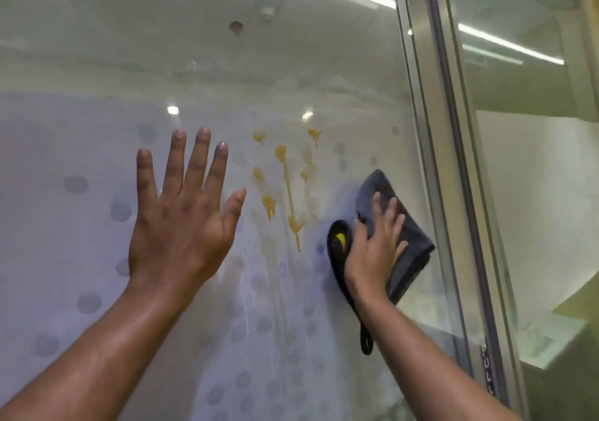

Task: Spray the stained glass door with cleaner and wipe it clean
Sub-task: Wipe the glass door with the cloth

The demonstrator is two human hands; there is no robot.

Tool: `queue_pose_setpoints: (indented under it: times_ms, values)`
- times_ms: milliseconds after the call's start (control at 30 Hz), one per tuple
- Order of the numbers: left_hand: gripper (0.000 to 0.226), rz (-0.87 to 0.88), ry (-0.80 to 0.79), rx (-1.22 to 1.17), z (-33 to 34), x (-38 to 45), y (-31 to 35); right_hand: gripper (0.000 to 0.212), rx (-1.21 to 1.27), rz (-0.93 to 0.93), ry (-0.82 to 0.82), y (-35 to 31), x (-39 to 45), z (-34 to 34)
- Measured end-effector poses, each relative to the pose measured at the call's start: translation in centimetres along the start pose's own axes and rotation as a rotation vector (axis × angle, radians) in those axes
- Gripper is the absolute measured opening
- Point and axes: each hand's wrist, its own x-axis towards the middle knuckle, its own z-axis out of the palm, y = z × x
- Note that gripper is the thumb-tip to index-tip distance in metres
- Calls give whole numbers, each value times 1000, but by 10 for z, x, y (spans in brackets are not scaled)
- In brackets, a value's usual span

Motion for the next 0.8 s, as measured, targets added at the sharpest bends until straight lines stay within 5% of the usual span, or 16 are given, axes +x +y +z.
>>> queue_pose_setpoints:
  times_ms: [100, 167, 233, 367, 433, 500, 667, 733, 800]
  values:
    - [71, 0, 5, -16, -2, -1, 0, 74, -56, -525, -315, 3, -62, -4]
    - [71, -5, -8, -50, -5, -1, -1, 72, -61, -693, -438, 24, -40, -21]
    - [72, -16, -25, -113, -12, 0, -5, 66, -61, -594, -405, 49, -5, -31]
    - [71, 6, -22, -95, -27, -5, -26, 57, -5, 149, -86, 68, 37, -42]
    - [72, 15, -37, -45, -26, -8, -32, 58, -12, 261, -29, 49, 19, -30]
    - [72, 21, -51, -16, -21, -10, -32, 64, -18, 45, -51, 21, -29, -13]
    - [75, 26, -26, -26, -16, -14, -30, 82, -112, -796, -454, 33, -96, -17]
    - [75, 38, -24, -14, -15, -14, -31, 79, -129, -833, -467, 58, -55, -27]
    - [76, 58, -24, -5, -14, -15, -31, 70, -61, -566, -359, 79, -15, -34]
